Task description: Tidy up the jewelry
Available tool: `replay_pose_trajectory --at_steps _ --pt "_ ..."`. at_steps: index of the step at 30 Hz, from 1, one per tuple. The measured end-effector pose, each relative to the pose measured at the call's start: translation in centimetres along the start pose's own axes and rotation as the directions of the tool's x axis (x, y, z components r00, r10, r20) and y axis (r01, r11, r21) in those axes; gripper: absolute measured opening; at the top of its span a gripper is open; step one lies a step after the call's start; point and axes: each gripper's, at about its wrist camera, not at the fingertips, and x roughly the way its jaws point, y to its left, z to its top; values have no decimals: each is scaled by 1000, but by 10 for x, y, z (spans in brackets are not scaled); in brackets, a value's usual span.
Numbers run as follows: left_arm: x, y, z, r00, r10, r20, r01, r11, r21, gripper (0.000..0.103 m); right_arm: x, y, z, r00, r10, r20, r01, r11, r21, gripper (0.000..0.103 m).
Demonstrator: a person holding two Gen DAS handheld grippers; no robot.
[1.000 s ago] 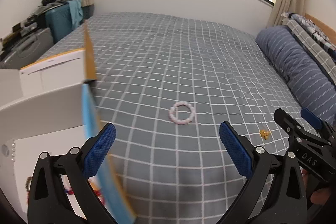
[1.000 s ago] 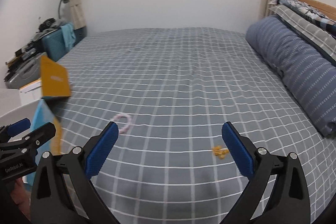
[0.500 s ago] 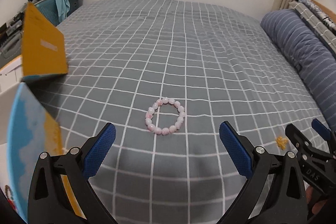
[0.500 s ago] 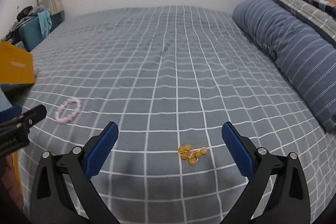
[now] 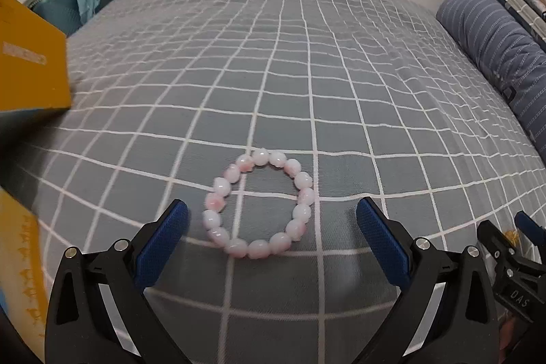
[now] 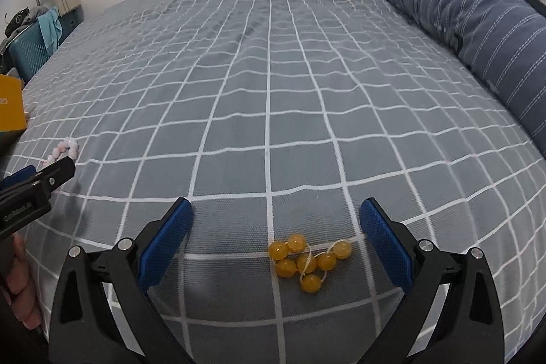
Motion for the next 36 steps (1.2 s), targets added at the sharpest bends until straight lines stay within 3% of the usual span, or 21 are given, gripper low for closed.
replay_pose_trajectory --at_steps 5,8,14,17,19,21,36 --pt "15 -2 0 1000 6 -21 -6 1000 4 97 4 4 -5 1000 -6 7 6 1000 -15 92" --pt "17 -4 -2 1000 18 -8 -18 1000 16 95 3 7 -7 1000 -8 24 8 1000 -26 83" --pt "12 -5 -5 999 26 20 -26 999 29 64 -2 16 -10 998 -18 55 22 997 -74 56" --pt "9 -4 -6 999 12 30 -13 999 31 44 -3 21 -11 997 -14 70 20 995 -97 34" --pt "7 -3 -8 999 1 35 -2 1000 28 23 -4 23 -12 997 -12 79 21 994 -110 11" --pt "5 -1 -10 999 -12 43 12 1000 18 20 -5 24 -13 996 -14 89 25 993 -113 4" --pt "-21 13 -23 991 -88 97 91 995 -30 19 -23 8 -15 983 66 171 -59 997 -43 1"
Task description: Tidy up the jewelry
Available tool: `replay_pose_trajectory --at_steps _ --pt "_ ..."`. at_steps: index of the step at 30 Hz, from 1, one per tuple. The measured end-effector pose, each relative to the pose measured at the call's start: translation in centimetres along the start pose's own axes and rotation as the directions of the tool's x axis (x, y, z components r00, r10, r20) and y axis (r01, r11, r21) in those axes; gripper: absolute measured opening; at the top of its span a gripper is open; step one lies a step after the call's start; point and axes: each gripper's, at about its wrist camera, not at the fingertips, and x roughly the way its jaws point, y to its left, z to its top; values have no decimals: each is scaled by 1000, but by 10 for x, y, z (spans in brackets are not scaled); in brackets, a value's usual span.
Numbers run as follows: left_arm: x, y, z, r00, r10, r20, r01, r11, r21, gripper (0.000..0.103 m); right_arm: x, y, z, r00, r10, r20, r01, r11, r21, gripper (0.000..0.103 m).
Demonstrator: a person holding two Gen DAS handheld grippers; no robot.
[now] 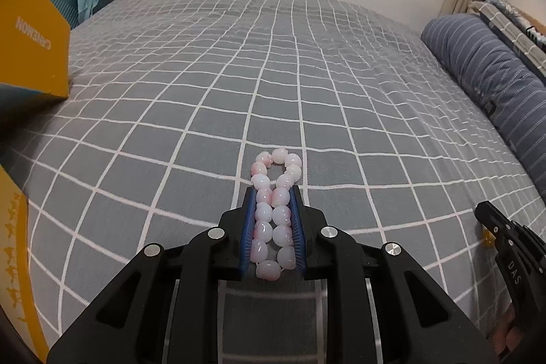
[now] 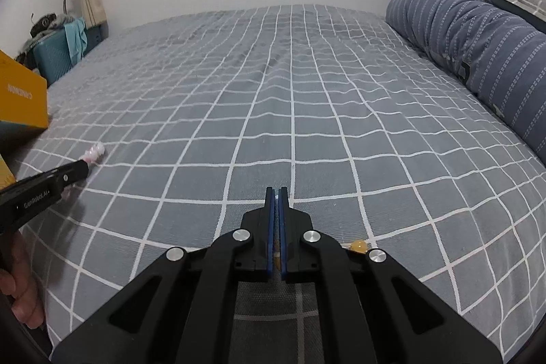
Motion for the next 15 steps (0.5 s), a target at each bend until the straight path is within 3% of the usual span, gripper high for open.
replay_pose_trajectory --at_steps 15 --pt "-58 2 -22 999 -23 -46 25 999 29 19 -39 0 -7 999 39 4 -39 999 18 0"
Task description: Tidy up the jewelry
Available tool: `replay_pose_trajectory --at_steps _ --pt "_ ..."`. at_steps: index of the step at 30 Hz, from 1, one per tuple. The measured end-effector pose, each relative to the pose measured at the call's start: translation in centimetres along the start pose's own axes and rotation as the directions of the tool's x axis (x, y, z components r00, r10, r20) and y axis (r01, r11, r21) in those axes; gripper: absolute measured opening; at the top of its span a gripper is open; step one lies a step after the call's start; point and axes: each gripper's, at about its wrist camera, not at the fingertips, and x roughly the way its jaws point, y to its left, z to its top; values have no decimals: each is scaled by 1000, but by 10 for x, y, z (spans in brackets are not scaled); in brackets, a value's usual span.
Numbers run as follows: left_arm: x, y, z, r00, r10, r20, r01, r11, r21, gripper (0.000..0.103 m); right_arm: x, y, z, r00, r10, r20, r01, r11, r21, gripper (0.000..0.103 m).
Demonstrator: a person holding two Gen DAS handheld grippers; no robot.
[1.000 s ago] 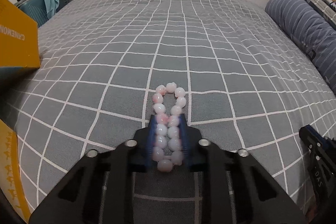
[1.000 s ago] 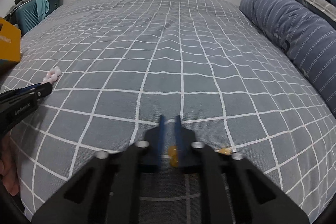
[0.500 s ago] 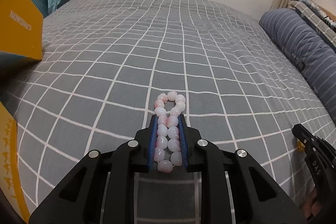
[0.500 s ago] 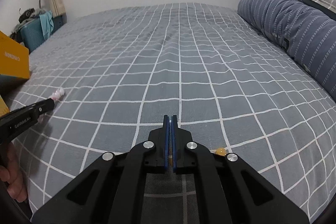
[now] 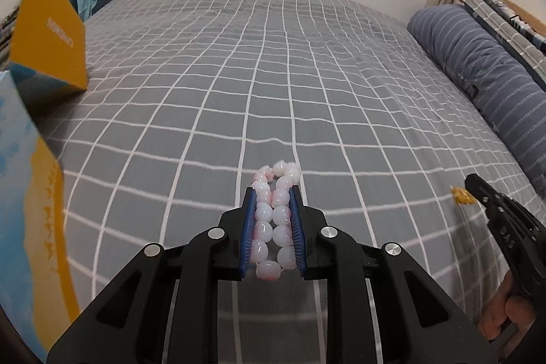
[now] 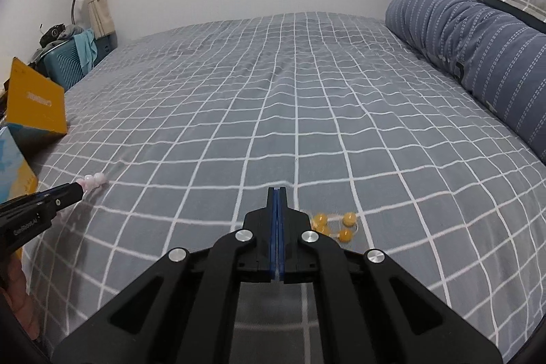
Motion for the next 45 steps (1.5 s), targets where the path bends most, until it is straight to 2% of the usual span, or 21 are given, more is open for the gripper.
replay_pose_trajectory --at_steps 8,20,23,25,26,27,28,29,30,32,36,38,40,41,42,43,45 --pt "-40 -3 -7 1000 -25 -3 25 1000 16 19 -16 -3 -6 995 64 -81 -57 995 84 0" --pt "-75 0 -11 1000 -23 -11 23 1000 10 19 -62 1 -9 994 92 -66 -86 992 93 0" --pt "-80 1 -13 1000 -23 -8 24 1000 13 19 -67 1 -8 995 82 -57 -77 994 82 0" --pt "-84 1 -13 1000 -25 -5 25 1000 15 19 -61 -1 -4 996 47 -71 -43 998 54 1" --pt "-85 1 -13 1000 -25 -4 25 1000 16 19 -54 -3 -1 996 24 -87 -20 999 39 3" --pt "-86 1 -14 1000 -25 -3 25 1000 17 19 -47 -6 0 995 3 -101 0 1000 30 17" --pt "-87 2 -14 1000 -25 -3 25 1000 17 19 -39 -8 2 993 -20 -112 23 999 25 45" --pt "-88 2 -14 1000 -25 -4 25 1000 18 19 -32 -11 4 992 -41 -116 43 999 19 55" --pt "-88 2 -13 1000 -26 -4 26 1000 18 19 -22 -15 5 991 -61 -121 63 998 8 59" --pt "-88 2 -14 1000 -24 -4 24 1000 19 19 -4 -19 5 984 -89 -153 89 996 -8 59" --pt "-86 1 -15 1000 -24 -10 24 999 25 19 27 -22 2 975 -90 -201 90 996 -12 59" --pt "-85 1 -14 1000 -25 -13 25 999 24 19 30 -23 -1 977 -87 -193 87 996 -6 61" --pt "-83 1 -14 1000 -26 -16 26 999 26 19 32 -26 -1 980 -73 -187 74 997 1 60" --pt "-82 0 -13 999 -27 -17 28 999 24 19 34 -28 -1 980 -60 -188 63 998 8 56" --pt "-82 -1 -13 999 -28 -18 29 999 24 19 34 -30 -1 981 -41 -189 45 999 17 37" --pt "-81 -1 -13 999 -29 -19 29 999 25 19 34 -31 -1 982 -31 -185 35 999 19 24" --pt "-80 -1 -13 999 -29 -20 30 999 26 19 34 -31 -1 981 -29 -190 33 999 15 9"
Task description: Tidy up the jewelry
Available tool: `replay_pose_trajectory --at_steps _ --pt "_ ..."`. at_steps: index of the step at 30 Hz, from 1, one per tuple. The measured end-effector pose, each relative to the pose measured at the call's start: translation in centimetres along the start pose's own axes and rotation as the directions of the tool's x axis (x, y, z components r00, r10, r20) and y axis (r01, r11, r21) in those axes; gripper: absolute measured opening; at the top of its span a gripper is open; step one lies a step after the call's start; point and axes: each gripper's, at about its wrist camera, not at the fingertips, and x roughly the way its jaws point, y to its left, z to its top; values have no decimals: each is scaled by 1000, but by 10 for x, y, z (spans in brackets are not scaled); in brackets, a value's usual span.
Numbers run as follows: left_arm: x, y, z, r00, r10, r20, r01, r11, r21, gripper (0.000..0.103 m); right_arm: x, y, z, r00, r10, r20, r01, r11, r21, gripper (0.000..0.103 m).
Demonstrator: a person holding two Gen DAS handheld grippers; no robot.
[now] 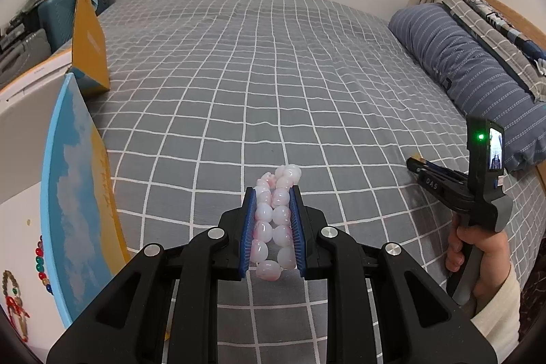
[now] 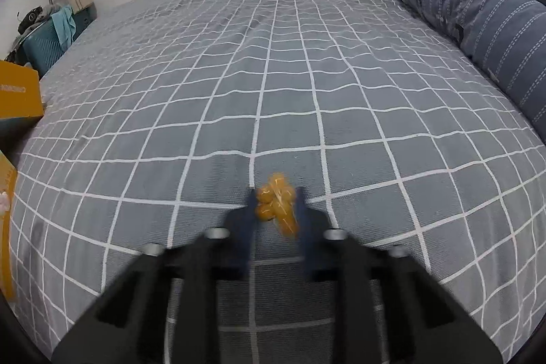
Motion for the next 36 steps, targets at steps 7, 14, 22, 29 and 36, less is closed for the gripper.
replay_pose_trajectory --at_steps 7,14,22,29,36 --pt "0 0 -1 1000 5 -3 -5 1000 5 19 -17 -1 2 999 18 37 -18 1000 12 9" --pt "-1 1 -2 1000 11 -6 -11 1000 6 19 -49 7 2 997 26 73 -26 1000 -2 9" --pt "-6 -2 -4 1000 14 -6 -14 1000 15 19 -77 24 -12 997 27 72 -25 999 -19 9" --pt "-9 1 -5 1000 19 -19 -19 1000 15 19 -100 43 -19 995 57 81 -55 998 -24 9" --pt "-23 15 4 999 45 -9 -45 999 -1 19 -125 71 -10 989 103 109 -99 994 -45 9"
